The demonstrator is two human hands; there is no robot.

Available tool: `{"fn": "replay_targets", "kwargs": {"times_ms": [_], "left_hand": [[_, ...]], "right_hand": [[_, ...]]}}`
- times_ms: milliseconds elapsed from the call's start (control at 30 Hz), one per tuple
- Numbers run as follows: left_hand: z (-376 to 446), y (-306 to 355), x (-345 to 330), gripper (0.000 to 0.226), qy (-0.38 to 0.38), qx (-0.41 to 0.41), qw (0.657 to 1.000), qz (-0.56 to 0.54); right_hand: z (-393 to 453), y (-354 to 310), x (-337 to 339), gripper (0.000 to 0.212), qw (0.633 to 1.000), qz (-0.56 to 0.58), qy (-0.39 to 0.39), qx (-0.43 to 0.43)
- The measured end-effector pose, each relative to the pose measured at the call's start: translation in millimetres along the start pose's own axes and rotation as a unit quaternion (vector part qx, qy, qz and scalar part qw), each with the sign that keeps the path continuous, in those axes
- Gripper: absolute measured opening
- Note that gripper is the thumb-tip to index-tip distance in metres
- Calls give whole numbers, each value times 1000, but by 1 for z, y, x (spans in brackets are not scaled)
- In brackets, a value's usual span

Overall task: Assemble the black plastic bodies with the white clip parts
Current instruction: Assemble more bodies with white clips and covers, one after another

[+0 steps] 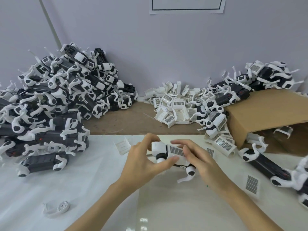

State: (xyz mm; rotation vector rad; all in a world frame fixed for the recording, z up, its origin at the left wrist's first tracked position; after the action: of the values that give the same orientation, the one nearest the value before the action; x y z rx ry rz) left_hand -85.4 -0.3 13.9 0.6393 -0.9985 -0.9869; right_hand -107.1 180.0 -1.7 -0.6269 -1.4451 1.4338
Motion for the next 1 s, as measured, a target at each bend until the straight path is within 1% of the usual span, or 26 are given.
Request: {"fn": "replay_targets", "kwargs": {"times_ms": [33, 67, 100, 133, 167, 267, 367, 467, 533, 633, 700, 767, 833, 900, 1000], "left_hand": [[0, -2, 2, 53, 26, 16, 999, -29], [1, -5, 4, 51, 51, 38, 997, -52], [1, -9, 5, 50, 67, 60, 994, -67], [1, -11, 5, 49, 72, 76, 991, -77], [0, -13, 2, 49, 67, 88, 990, -89], [0, -13, -7, 56, 27, 98, 987, -127], [0, -8, -10, 51, -14, 77, 987, -137], [-1, -2, -8, 50, -3, 68, 985, -159], [-2, 3, -10, 48, -10, 62, 983, -172], [-2, 3, -11, 56, -18, 86, 971, -222], [0, -3, -8, 58, 3, 115, 961, -249], [3, -10, -4, 57, 17, 150, 952, -266], [4, -18, -2, 58, 18, 167, 954, -250], [4, -22, -2, 58, 10, 162, 961, -222], [3, -29, -3, 54, 30, 178, 958, -221]], "right_hand": [[-1, -5, 0, 34, 998, -46, 9, 39], [-2, -9, -1, 41, 990, -113, 14, 81], [-3, -11, -3, 50, 976, -182, 20, 116], [-3, -9, -5, 57, 961, -238, 29, 136], [-1, -7, -5, 61, 953, -264, 39, 140], [2, 1, -3, 63, 967, -226, 41, 113], [4, 9, 4, 58, 985, -155, 16, 70], [6, 13, 2, 49, 997, -56, -25, 45], [6, 12, 0, 41, 998, -24, -37, 41], [8, 14, -1, 41, 997, -41, -31, 49], [8, 16, 2, 47, 997, -52, -13, 52], [8, 16, 7, 51, 997, -55, 19, 41], [7, 13, 13, 44, 990, -125, 55, 28], [5, 9, 14, 39, 981, -191, 42, 18], [3, 7, 11, 42, 989, -147, -1, -19]]}}
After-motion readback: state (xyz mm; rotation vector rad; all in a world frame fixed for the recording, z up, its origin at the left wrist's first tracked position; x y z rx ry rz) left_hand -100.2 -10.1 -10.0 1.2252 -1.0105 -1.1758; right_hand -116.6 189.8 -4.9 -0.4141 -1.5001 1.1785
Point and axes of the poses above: each hand's wrist, its own z-axis towards the middle knuckle, its own x-axis out of the back of the hand, y = z × x, the point moved 7 cm from there along z, towards the middle knuckle, and after that the axes turned 5 degrees about -z, right-handed, at the moved point
